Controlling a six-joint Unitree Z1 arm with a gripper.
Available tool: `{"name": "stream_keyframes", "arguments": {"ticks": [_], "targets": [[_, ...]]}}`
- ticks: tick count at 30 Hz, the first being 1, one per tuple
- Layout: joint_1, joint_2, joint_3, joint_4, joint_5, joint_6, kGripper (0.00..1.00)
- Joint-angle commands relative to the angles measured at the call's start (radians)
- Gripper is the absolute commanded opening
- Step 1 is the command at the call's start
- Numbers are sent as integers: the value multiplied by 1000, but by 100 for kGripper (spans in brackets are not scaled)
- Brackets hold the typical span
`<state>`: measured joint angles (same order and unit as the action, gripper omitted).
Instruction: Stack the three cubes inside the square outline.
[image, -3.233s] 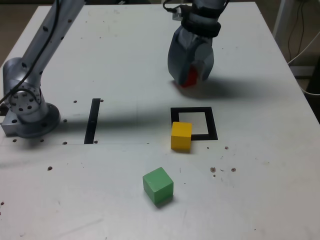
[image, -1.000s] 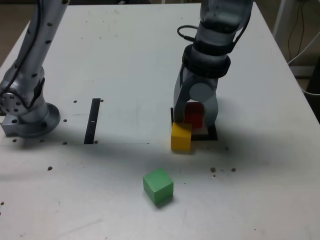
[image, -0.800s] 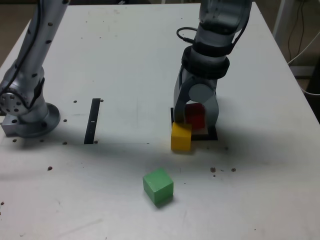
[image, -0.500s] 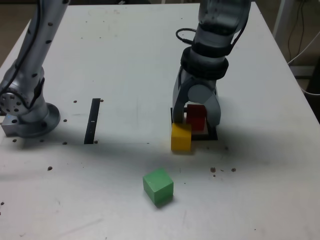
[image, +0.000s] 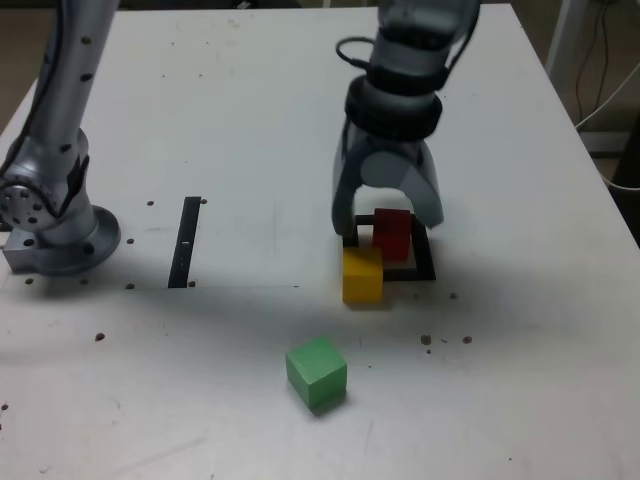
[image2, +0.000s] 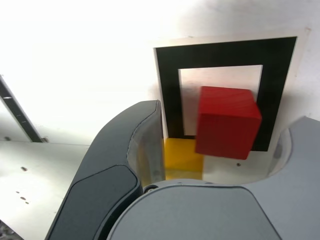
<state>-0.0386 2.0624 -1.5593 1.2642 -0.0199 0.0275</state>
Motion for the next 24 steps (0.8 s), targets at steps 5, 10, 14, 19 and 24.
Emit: {"name": "stream_keyframes", "arguments": {"ticks": [5, 10, 14, 19, 24], "targets": [[-26, -60, 1, 44, 23, -31, 99], [-67, -73, 2, 58, 19, -59, 99], [-110, -75, 3, 66, 9, -94, 99], [-157, -82, 3, 73, -11, -134, 99], [-193, -85, 10, 76, -29, -166, 99]]}}
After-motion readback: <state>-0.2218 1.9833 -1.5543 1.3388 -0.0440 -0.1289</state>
